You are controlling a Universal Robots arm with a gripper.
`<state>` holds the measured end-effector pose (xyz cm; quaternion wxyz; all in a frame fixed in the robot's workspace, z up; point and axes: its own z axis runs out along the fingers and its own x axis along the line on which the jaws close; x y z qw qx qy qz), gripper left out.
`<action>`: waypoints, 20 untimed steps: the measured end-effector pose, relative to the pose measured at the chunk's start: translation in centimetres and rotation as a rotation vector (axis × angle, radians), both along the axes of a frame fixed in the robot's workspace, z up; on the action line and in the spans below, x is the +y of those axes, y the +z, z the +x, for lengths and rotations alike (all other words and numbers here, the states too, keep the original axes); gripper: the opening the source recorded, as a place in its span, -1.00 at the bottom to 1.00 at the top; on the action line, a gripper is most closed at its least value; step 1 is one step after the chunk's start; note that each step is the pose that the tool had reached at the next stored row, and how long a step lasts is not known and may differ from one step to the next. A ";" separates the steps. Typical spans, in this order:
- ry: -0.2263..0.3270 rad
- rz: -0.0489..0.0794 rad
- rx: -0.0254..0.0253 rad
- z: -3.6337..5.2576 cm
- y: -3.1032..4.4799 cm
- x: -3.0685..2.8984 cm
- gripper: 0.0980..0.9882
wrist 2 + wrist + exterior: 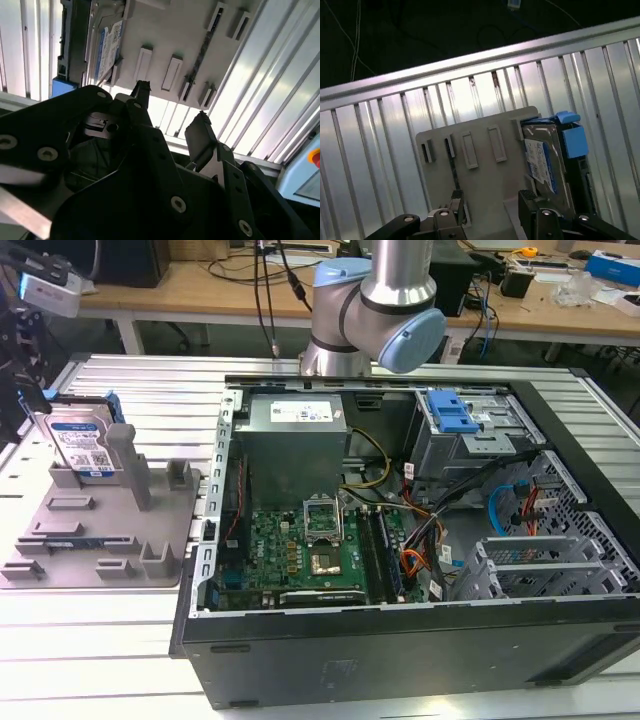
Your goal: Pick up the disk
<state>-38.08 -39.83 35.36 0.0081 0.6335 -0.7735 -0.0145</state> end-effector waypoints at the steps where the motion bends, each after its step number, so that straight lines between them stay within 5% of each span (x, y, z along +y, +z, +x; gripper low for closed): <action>1: 0.020 0.000 -0.0002 0.00 -0.01 0.00 0.03; 5: 0.112 0.000 -0.0023 0.00 -0.08 0.00 0.03; 11: 0.135 -0.003 -0.0044 -0.01 -0.10 0.14 0.03; 16: 0.135 -0.006 -0.0042 -0.06 -0.10 3.23 0.03; 20: 0.135 -0.006 -0.0044 -0.06 -0.11 6.71 0.03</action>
